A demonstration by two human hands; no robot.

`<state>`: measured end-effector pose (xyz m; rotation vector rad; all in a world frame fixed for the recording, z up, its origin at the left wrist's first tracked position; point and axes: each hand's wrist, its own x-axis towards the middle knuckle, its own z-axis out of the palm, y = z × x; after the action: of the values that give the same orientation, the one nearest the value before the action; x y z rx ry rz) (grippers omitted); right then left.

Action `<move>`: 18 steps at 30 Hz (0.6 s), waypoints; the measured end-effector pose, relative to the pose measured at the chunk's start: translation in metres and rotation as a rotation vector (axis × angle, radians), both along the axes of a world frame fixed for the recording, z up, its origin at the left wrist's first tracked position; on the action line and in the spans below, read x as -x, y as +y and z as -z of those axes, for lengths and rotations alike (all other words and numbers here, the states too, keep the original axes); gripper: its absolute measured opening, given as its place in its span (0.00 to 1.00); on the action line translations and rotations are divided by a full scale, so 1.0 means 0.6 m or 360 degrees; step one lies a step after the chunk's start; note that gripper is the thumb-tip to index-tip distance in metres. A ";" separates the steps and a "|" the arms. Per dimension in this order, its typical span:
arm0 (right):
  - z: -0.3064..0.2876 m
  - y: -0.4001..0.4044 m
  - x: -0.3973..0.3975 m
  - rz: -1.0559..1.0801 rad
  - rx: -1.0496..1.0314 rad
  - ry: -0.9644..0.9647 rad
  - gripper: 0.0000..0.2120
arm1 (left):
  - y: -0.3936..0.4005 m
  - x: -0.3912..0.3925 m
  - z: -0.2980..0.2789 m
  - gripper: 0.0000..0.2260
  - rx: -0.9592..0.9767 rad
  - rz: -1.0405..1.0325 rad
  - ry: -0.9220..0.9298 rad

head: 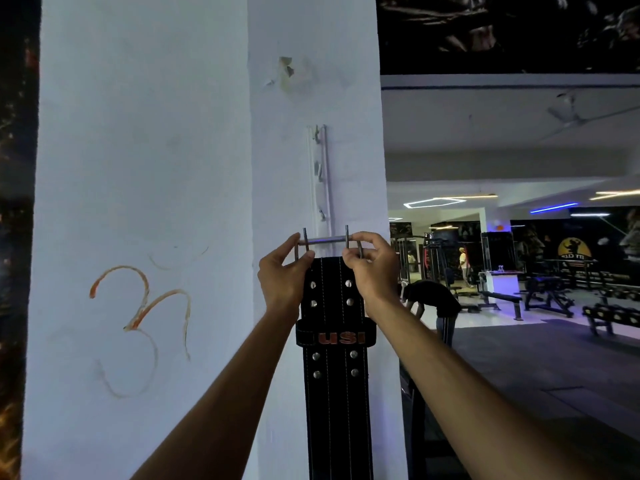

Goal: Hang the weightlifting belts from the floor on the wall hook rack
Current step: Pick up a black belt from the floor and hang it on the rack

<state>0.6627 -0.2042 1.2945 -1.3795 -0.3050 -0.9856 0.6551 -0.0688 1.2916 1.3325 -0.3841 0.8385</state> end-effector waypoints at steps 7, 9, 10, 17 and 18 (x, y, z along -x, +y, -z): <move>0.044 -0.008 -0.047 -0.0133 -0.0044 0.0160 0.17 | -0.002 -0.046 0.052 0.14 0.0097 0.0029 0.0202; 0.051 -0.009 -0.052 -0.0137 -0.0022 0.0165 0.10 | -0.005 -0.051 0.058 0.07 0.0145 0.0027 0.0200; 0.053 -0.010 -0.054 -0.0146 -0.0026 0.0169 0.09 | -0.007 -0.051 0.058 0.07 0.0158 0.0013 0.0204; 0.057 -0.010 -0.051 -0.0088 0.0026 0.0197 0.03 | -0.009 -0.057 0.065 0.10 0.0137 -0.0021 0.0175; 0.057 -0.010 -0.051 -0.0075 0.0036 0.0201 0.04 | -0.008 -0.056 0.066 0.11 0.0132 -0.0022 0.0161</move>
<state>0.6931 -0.2103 1.2600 -1.4423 -0.2537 -0.8544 0.6885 -0.0738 1.2518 1.2959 -0.2583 0.7867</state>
